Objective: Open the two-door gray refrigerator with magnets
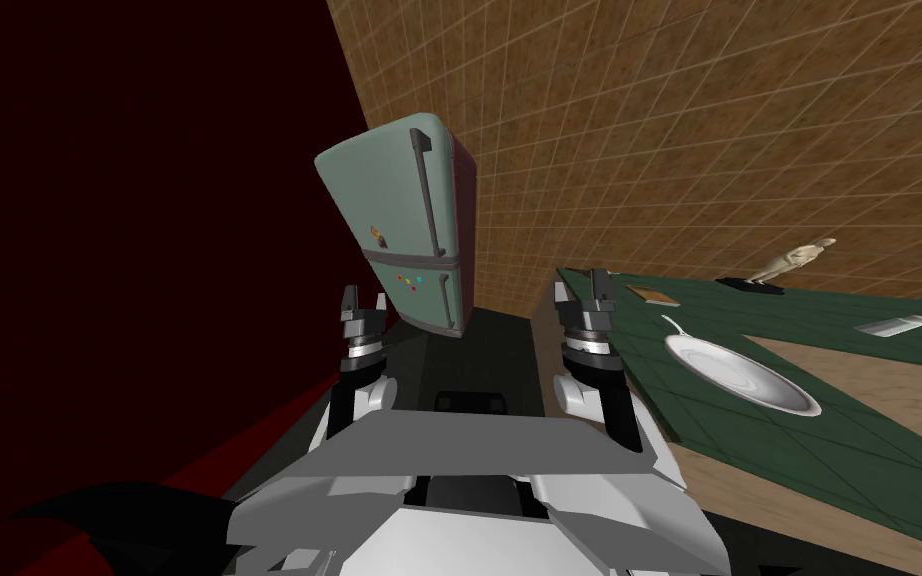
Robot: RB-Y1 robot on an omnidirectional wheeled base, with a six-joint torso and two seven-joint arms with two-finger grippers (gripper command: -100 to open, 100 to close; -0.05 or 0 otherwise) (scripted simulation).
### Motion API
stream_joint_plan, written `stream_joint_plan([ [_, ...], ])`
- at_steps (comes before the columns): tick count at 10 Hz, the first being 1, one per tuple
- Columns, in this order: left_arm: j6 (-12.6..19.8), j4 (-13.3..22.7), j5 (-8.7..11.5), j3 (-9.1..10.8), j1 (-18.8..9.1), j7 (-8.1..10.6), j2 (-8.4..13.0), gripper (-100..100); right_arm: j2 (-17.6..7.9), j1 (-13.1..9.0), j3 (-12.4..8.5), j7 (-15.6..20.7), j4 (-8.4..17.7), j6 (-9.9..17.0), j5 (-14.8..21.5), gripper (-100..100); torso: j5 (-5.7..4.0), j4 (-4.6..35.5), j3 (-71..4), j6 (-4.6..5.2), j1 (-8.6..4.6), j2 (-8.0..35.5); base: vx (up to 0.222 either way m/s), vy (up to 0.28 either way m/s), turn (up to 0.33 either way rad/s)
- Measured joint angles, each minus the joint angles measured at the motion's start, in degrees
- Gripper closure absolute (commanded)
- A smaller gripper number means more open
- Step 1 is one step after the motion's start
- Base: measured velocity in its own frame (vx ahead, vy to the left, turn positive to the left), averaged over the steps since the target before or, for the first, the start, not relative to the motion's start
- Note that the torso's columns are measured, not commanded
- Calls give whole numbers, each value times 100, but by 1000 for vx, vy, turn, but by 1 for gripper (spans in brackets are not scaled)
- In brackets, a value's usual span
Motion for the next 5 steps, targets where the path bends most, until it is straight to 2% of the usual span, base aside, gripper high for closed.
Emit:
stream_joint_plan([
  [2, 0, 0, 0, 0, 0, 0, 0, 0, 0, 0, 0, 0, 0, 0, 0, 0, 0, 600, -1200, 0, 0, 597, 0, 0, 0],
  [5, 0, -1, 0, 0, 0, 0, 0, 0, 0, 0, 0, 0, -1, 0, 0, 0, 0, 1846, -3692, 0, 0, 1845, 0, 0, 0],
])
